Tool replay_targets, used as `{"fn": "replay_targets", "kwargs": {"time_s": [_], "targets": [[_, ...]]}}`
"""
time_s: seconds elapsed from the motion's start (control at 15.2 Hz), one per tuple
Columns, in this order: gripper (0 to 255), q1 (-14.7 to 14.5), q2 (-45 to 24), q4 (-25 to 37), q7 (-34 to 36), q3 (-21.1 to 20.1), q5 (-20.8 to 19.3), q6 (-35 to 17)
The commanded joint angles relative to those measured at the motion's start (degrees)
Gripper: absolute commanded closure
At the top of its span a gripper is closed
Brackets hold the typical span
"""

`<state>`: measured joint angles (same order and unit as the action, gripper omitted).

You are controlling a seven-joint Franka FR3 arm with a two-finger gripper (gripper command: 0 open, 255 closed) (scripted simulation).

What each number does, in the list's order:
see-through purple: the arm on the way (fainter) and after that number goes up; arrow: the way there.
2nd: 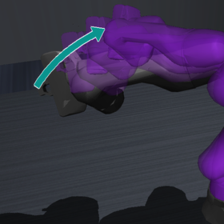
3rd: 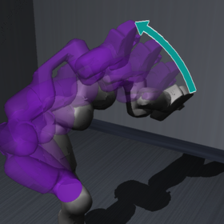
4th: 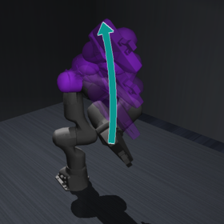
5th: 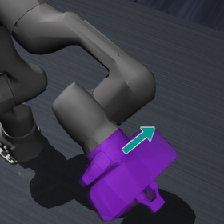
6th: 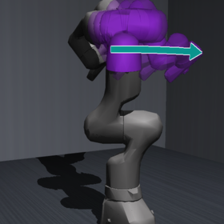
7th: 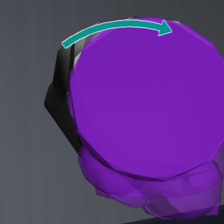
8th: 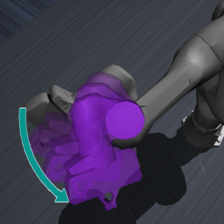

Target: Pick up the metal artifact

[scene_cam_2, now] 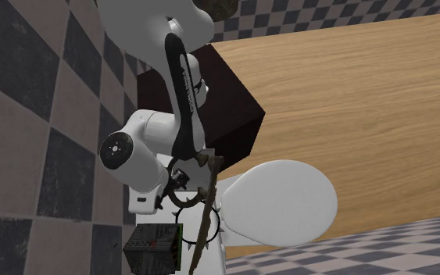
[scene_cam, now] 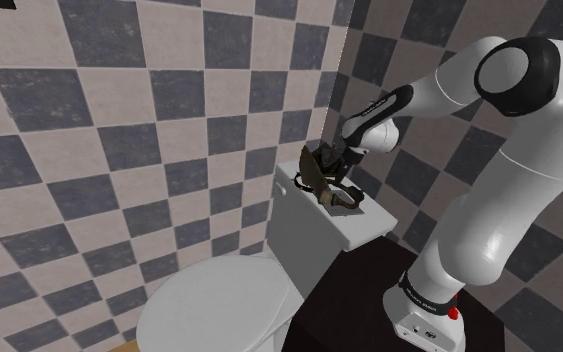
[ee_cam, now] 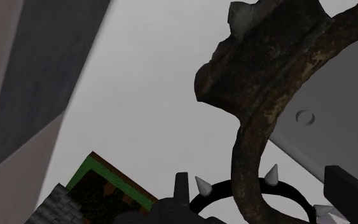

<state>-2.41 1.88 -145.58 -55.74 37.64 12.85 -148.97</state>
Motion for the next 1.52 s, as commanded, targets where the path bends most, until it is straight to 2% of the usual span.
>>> {"fn": "replay_targets", "kwargs": {"time_s": [0.0,0.13,0.2,0.79,1.12,1.45], "targets": [[0,-0.38,-2.15,0.09,-2.47,0.03,3.17,-1.39],[0,-0.37,-2.70,0.07,-3.14,-0.09,4.04,-1.76],[255,-0.37,-2.83,0.19,-3.26,-0.10,4.20,-1.73],[255,-0.38,-2.70,0.07,-3.14,-0.08,4.04,-1.76],[255,0.21,1.85,0.49,2.12,0.13,-2.70,1.73],[255,1.31,5.86,1.42,6.07,-0.61,-7.61,5.65]]}}
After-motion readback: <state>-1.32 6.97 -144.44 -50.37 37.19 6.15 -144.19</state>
